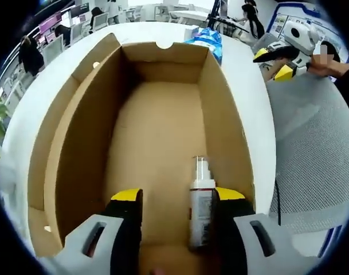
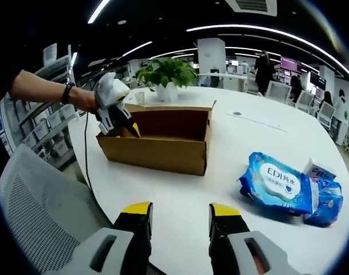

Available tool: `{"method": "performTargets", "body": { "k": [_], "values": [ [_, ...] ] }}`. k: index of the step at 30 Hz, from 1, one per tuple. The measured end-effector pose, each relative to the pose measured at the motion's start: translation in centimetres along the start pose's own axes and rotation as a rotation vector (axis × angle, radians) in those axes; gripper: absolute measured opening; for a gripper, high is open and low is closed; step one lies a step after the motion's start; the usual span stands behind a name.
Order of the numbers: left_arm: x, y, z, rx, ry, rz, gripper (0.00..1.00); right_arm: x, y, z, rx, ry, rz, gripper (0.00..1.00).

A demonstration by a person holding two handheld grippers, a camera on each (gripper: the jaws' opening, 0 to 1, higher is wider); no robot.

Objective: Operate the shoe box by opening the lid, removing the specified soft item, and placing it in the target area until the item is outside and the box remains undamaged.

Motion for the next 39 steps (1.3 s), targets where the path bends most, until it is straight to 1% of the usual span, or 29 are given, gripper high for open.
{"method": "performTargets", "body": {
  "k": [3,7,8,10,11,12,15,19,21,23,25,27,29,30,32,33,34,37,39],
  "values": [
    [0.3,0.1,0.1,-0.014,0.009,-0.013,0.51,0.0,0.0,0.0,0.003,0.000,0.000,0.36],
    [0.8,0.5,0.2,-0.056,0.028,-0.044,0.47,0.0,0.0,0.0,0.004,0.001,-0.002,0.36],
    [0.9,0.4,0.1,-0.053,0.021,-0.031,0.47,0.0,0.1,0.0,0.005,0.000,-0.003,0.36],
    [0.8,-0.1,0.1,-0.020,0.004,0.025,0.50,0.0,0.1,0.0,0.005,0.000,-0.005,0.36],
    [0.7,-0.2,0.1,-0.025,0.012,0.028,0.49,0.0,0.1,0.0,0.004,0.001,-0.005,0.36],
    [0.5,-0.2,0.3,-0.056,0.031,0.027,0.48,0.0,0.1,0.1,0.006,0.003,-0.006,0.36],
    [0.2,-0.1,0.3,-0.064,0.044,0.027,0.49,-0.2,0.1,0.2,0.007,0.005,-0.009,0.36],
    [0.2,0.2,0.1,-0.079,0.054,0.011,0.54,-0.2,0.0,0.2,0.013,0.010,-0.006,0.36],
    [0.2,0.1,-0.1,-0.103,0.059,0.006,0.53,-0.2,0.0,0.2,0.017,0.011,-0.004,0.36],
    [0.3,0.1,-0.3,-0.145,0.079,0.005,0.52,-0.2,-0.1,0.2,0.017,0.013,0.000,0.36],
    [0.3,0.2,-0.3,-0.156,0.078,0.001,0.51,-0.2,-0.1,0.2,0.014,0.013,0.002,0.35],
    [0.4,0.3,-0.4,-0.169,0.092,0.004,0.50,-0.2,-0.1,0.2,0.014,0.012,0.004,0.35],
    [0.5,0.1,-0.4,-0.139,0.079,0.036,0.52,-0.2,-0.1,0.2,0.012,0.011,0.003,0.35],
    [0.5,-0.1,-0.3,-0.099,0.069,0.065,0.50,-0.2,-0.1,0.2,0.012,0.010,0.003,0.35],
    [0.3,0.0,-0.1,-0.125,0.083,0.050,0.50,-0.2,-0.1,0.3,0.013,0.014,0.002,0.35],
    [0.3,0.0,0.1,-0.150,0.107,0.038,0.51,-0.2,-0.1,0.3,0.014,0.015,0.002,0.35],
    [0.1,-0.1,0.3,-0.193,0.145,0.027,0.51,-0.2,-0.1,0.3,0.017,0.015,0.002,0.35],
    [-0.3,-0.4,0.6,-0.241,0.168,0.009,0.48,-0.1,-0.1,0.3,0.015,0.015,0.003,0.35],
    [-0.6,-0.5,0.7,-0.236,0.161,0.008,0.45,-0.1,-0.2,0.3,0.014,0.015,0.007,0.35]
  ]
}}
Point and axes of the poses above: the point that each gripper's makers call its tool centre point, and the gripper's own axes: x roughly backward along the fingers, y roughly to its left, z roughly out of its underside, the point moved 10 cm from there along x, roughly backward along the fingers, and after that the axes turned 7 degrees about -y, right-handed, at the moved point
